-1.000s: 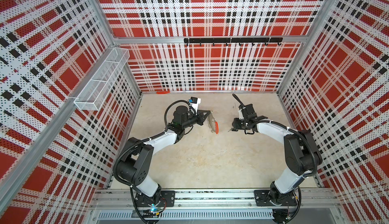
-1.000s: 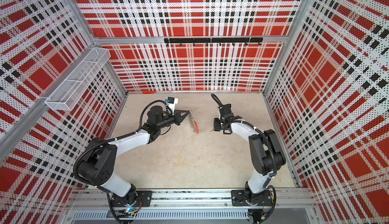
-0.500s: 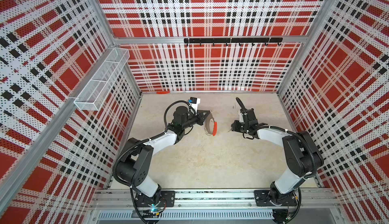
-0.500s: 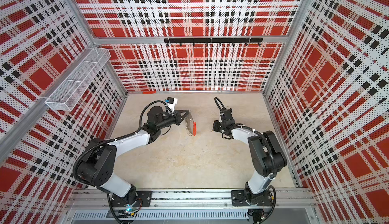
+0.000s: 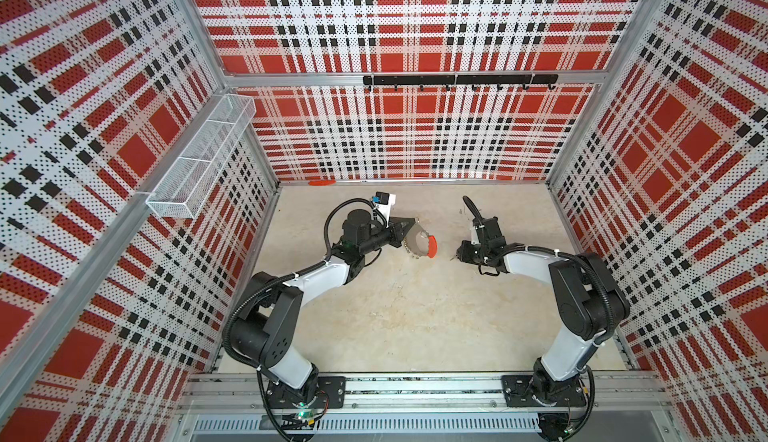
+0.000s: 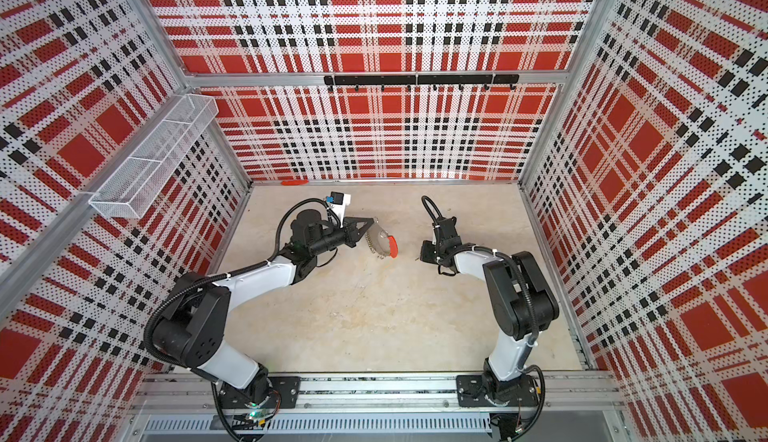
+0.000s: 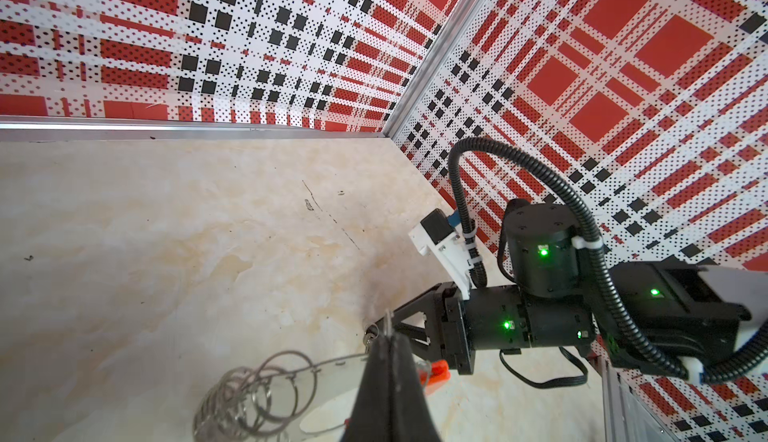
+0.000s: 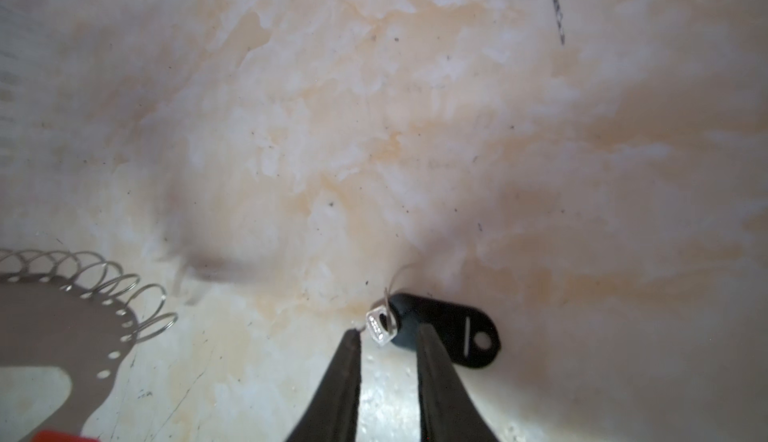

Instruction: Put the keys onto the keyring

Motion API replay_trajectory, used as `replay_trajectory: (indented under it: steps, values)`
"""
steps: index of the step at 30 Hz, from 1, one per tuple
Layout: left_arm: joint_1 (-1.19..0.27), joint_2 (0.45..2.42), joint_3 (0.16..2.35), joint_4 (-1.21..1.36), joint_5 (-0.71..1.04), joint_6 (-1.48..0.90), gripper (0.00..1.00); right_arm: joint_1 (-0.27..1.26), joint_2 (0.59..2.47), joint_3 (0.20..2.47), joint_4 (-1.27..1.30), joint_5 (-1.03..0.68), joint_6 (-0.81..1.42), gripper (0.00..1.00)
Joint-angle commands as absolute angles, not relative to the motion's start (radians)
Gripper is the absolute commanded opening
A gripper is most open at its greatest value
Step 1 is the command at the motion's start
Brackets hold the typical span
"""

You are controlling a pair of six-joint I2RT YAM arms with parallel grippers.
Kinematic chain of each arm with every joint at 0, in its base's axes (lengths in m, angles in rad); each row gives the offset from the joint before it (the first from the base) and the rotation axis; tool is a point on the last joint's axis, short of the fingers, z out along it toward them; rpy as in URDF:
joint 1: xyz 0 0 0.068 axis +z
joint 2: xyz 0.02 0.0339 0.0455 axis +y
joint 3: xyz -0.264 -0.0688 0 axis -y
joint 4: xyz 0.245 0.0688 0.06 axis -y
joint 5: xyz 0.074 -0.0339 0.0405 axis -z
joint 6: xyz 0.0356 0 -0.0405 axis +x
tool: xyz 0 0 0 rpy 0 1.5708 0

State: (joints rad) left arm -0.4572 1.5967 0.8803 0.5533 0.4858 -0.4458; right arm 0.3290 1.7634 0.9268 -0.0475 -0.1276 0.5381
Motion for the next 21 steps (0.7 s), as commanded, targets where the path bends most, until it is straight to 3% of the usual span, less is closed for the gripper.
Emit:
replay_trajectory:
  steps: [1,21]
  values:
    - [-0.463,1.577,0.890,0.607,0.497,-0.445,0.00,0.333,1.781,0.959,-0.042,-0.124,0.522,0.26]
    - [-0.452,1.571,0.884,0.607,0.512,-0.450,0.00,0.349,1.835,0.985,-0.051,-0.110,0.504,0.21]
